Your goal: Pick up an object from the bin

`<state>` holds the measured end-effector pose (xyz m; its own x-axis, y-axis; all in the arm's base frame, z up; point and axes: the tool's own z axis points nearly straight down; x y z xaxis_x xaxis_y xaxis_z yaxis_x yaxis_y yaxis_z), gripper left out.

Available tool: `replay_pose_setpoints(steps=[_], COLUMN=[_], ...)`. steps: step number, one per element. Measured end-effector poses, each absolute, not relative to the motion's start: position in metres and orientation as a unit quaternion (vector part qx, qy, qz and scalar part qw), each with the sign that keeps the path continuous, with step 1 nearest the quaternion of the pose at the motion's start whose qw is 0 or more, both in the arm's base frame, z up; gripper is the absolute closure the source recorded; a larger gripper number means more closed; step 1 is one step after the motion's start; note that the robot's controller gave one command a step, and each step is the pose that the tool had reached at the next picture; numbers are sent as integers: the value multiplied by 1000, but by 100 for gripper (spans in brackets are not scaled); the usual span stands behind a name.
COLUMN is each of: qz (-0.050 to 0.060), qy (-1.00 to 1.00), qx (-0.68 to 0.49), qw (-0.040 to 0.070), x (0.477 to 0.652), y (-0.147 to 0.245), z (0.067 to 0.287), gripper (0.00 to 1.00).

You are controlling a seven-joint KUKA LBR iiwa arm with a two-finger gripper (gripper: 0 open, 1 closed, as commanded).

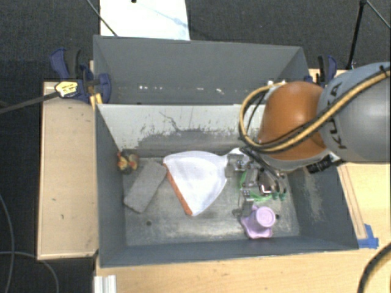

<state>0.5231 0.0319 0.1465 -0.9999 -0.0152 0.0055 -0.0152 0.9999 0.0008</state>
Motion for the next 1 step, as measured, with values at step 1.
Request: replay_pose_setpoints(steps=[1], qz=[0], qy=[-1000], qx=[7], qw=[-1], x=[525], y=[32], z=[151], gripper=[0])
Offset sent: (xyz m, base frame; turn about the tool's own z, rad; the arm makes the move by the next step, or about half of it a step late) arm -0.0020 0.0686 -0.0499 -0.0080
